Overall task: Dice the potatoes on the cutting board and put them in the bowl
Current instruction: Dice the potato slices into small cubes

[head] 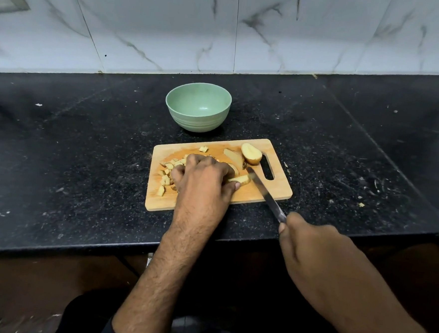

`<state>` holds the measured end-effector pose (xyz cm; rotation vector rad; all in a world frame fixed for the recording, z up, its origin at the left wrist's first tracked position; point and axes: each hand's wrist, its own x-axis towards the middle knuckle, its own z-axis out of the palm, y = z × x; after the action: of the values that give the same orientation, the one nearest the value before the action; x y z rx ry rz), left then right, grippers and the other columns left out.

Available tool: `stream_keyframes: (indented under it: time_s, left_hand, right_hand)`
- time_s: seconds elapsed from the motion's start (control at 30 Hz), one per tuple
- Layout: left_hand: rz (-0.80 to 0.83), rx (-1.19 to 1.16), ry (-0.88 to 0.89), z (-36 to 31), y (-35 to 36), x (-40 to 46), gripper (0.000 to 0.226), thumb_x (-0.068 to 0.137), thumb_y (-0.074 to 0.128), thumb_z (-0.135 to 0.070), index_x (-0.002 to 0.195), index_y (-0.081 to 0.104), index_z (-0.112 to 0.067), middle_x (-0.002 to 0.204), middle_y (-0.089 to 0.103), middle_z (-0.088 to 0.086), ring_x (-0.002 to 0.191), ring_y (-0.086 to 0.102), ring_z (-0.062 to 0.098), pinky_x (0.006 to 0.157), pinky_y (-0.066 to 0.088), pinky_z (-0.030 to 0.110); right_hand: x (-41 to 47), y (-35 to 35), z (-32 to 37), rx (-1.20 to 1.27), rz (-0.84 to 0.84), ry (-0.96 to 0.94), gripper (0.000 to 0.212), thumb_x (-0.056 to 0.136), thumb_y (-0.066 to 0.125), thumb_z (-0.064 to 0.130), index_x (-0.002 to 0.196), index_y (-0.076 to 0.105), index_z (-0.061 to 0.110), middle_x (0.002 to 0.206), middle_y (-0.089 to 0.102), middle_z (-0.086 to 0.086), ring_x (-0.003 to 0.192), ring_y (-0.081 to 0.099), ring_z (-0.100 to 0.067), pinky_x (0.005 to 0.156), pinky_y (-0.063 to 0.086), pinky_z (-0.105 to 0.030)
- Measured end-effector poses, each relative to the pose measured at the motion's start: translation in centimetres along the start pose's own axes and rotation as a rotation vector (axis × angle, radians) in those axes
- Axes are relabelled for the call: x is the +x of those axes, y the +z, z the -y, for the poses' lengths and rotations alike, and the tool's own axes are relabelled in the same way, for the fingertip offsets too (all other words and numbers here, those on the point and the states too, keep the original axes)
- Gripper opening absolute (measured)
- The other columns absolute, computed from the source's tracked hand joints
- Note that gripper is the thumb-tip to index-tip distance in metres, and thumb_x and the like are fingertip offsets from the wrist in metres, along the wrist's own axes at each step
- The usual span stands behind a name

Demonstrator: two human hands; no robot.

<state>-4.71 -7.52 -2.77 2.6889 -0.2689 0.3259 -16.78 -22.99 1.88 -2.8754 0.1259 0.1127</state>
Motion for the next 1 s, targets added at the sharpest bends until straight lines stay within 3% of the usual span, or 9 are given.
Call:
stream_keyframes:
  time_s: [0.13,0.37,0.57,0.8,0.93,1.0]
  left_hand:
    - [-0.009,-0.003,0.018,-0.1,-0.1,-0.1,0.022,0.092,0.064,-0.045,0.11,0.071,-0.034,0.111,0.059,-0.014,0.119,0.036,0.013,0.088,0.016,0.037]
    - [-0.025,-0.009,0.024,-0.3,0.0,0.0,0.018,0.092,0.065,-0.042,0.105,0.072,-0.032,0.107,0.059,-0.014,0.116,0.037,0.012,0.089,0.016,0.036]
    - [-0.017,-0.031,0.014,-0.3,-0.1,0.3,0.016,0.091,0.067,-0.042,0.103,0.074,-0.033,0.106,0.061,-0.015,0.116,0.037,0.011,0.085,0.012,0.033]
    - [-0.029,-0.061,-0.011,0.0,0.0,0.1,0.016,0.088,0.07,-0.043,0.098,0.074,-0.031,0.102,0.061,-0.015,0.116,0.038,0.011,0.086,0.014,0.034]
    - [-0.048,-0.035,-0.013,-0.2,0.1,0.0,0.015,0.089,0.069,-0.041,0.098,0.074,-0.031,0.105,0.063,-0.014,0.118,0.037,0.012,0.083,0.011,0.033]
    - [-0.039,-0.025,-0.011,-0.3,0.0,-0.2,0.017,0.089,0.069,-0.043,0.101,0.074,-0.031,0.107,0.063,-0.013,0.12,0.037,0.013,0.084,0.011,0.033]
  right_hand:
    - [0.9,0.3,0.6,-0.015,-0.005,-0.028,0.024,0.106,0.02,0.044,0.093,0.035,0.03,0.074,0.049,0.006,0.071,0.055,-0.014,0.067,0.05,-0.033]
    - [1.5,0.8,1.2,-0.054,0.037,-0.05,0.023,0.106,0.021,0.041,0.097,0.038,0.029,0.075,0.047,0.007,0.071,0.051,-0.017,0.065,0.045,-0.033]
    - [3.4,1.0,1.3,-0.06,0.069,-0.067,0.028,0.107,0.026,0.036,0.118,0.049,0.025,0.076,0.051,0.005,0.076,0.054,-0.021,0.071,0.049,-0.036]
    - [0.5,0.2,0.6,-0.066,0.104,-0.062,0.019,0.107,0.023,0.036,0.097,0.038,0.029,0.075,0.049,0.006,0.069,0.052,-0.015,0.065,0.046,-0.033]
    - [-0.6,0.3,0.5,-0.055,0.108,-0.051,0.019,0.108,0.02,0.04,0.1,0.036,0.031,0.076,0.047,0.007,0.064,0.048,-0.006,0.056,0.04,-0.026]
    - [-0.9,0.2,0.4,-0.05,0.096,-0.039,0.022,0.107,0.02,0.042,0.102,0.039,0.032,0.077,0.049,0.007,0.067,0.05,-0.008,0.062,0.047,-0.028]
